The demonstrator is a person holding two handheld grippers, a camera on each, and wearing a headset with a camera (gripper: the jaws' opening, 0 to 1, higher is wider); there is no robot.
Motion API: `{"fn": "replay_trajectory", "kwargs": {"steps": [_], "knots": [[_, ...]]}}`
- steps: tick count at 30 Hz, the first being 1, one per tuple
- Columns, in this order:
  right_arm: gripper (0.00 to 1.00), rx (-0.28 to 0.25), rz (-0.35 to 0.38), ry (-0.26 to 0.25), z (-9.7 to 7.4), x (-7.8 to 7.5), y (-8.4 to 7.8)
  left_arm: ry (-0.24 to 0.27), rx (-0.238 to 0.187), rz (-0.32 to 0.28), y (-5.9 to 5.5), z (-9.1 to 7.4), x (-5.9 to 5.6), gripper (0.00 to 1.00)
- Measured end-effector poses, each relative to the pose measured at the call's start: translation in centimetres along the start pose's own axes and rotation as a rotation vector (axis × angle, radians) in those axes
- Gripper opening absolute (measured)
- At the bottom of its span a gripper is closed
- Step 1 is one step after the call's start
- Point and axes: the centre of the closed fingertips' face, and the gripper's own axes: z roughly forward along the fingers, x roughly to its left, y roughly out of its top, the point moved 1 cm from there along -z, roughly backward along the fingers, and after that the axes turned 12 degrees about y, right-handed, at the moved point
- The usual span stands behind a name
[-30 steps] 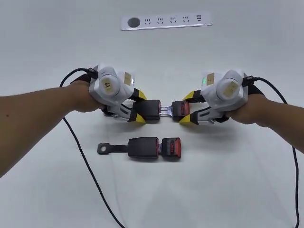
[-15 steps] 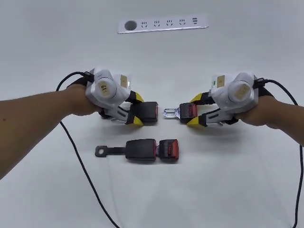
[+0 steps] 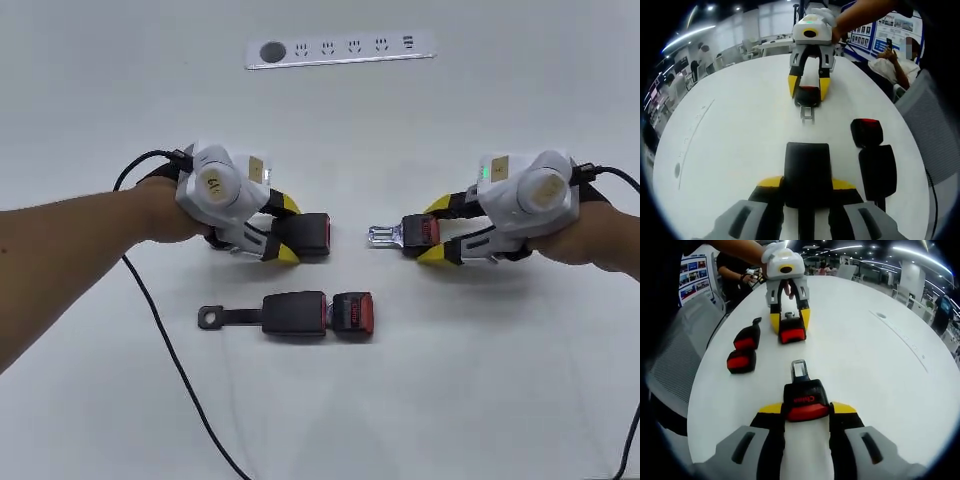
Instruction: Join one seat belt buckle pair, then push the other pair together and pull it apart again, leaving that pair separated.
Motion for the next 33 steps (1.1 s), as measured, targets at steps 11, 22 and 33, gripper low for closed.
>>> {"fn": "replay_trajectory", "kwargs": {"steps": [11,22,33], "knots": [[0.33,0.000,0.015,-0.008,-1.5,0.1,-1.3,0.000,0.001,-0.002,-0.1,0.0,0.1,0.34],[0.33,-0.011,0.027,-0.022,-2.7,-0.2,-2.5,0.001,0.001,-0.003,0.1,0.0,0.0,0.35],[0.33,-0.021,0.038,-0.024,-3.5,-0.1,-3.2,0.003,0.010,-0.004,0.0,0.1,0.0,0.35]]}}
